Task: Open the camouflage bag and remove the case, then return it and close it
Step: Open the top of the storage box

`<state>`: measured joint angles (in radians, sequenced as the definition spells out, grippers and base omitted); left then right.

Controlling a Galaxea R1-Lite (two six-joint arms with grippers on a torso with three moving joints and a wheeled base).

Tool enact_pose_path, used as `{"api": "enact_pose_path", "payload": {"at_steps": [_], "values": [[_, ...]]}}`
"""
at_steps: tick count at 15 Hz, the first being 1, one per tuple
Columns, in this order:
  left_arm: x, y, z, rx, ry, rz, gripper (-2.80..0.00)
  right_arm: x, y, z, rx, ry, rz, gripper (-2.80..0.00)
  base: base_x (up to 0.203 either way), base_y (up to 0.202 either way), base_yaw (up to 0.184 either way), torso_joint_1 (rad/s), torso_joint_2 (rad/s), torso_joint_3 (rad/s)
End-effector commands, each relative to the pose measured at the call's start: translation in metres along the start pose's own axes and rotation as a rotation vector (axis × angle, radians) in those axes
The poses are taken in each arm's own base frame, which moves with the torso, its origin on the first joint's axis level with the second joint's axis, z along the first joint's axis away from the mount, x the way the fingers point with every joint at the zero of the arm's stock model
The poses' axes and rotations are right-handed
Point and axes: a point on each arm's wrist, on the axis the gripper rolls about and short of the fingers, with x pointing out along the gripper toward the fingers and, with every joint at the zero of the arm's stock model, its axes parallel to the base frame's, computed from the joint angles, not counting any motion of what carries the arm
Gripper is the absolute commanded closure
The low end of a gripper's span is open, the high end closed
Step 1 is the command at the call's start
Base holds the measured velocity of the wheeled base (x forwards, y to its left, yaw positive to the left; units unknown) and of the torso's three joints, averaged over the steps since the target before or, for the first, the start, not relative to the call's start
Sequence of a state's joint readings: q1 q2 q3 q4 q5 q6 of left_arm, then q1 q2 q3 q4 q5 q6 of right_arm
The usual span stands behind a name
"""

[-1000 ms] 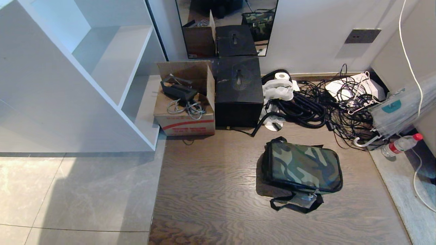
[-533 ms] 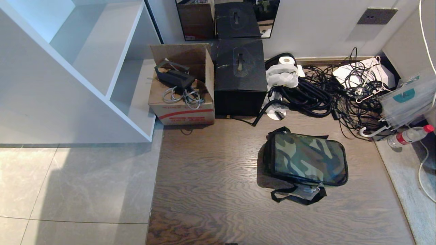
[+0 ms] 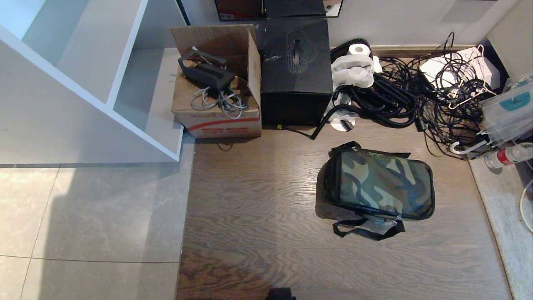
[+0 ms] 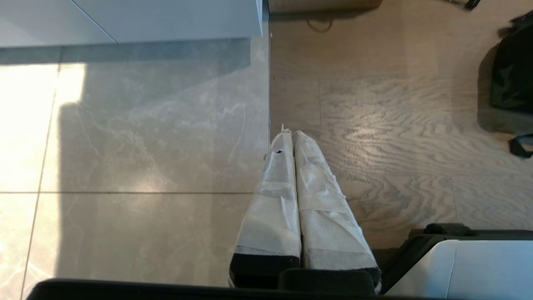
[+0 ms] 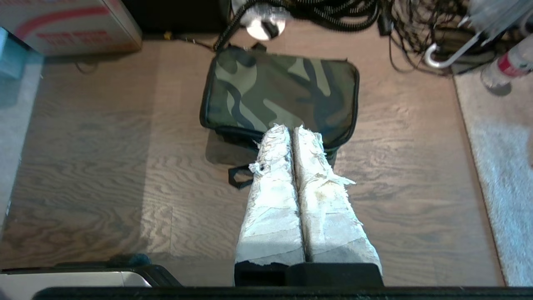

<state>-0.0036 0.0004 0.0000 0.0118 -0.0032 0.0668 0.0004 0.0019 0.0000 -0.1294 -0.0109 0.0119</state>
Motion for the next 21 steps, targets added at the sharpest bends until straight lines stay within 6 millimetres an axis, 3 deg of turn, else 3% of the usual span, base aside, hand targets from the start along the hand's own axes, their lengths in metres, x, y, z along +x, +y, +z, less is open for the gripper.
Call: {"api": "enact_pose_path", "payload": {"at_steps": [1, 11, 19, 21], "values": [[0.000, 0.000, 0.000, 0.001, 0.000, -0.001, 0.00, 0.002, 0.000, -0.011, 0.000, 0.039, -0.001, 0.00, 0.000, 0.000, 0.000, 0.003, 0.01, -0.193], [0.000, 0.000, 0.000, -0.004, -0.003, 0.001, 0.00, 0.002, 0.000, -0.011, -0.004, 0.038, 0.001, 0.00, 0.000, 0.000, 0.000, 0.004, 0.00, -0.194], [0.000, 0.000, 0.001, -0.001, -0.006, 0.004, 0.00, 0.002, 0.000, -0.010, -0.056, 0.035, 0.004, 0.00, 0.000, 0.000, 0.000, 0.001, 0.00, -0.021], [0.000, 0.000, 0.001, -0.001, -0.006, 0.004, 0.00, -0.003, 0.000, 0.016, -0.017, 0.019, -0.001, 0.00, 0.000, 0.000, 0.000, 0.000, 0.00, 0.000]]}}
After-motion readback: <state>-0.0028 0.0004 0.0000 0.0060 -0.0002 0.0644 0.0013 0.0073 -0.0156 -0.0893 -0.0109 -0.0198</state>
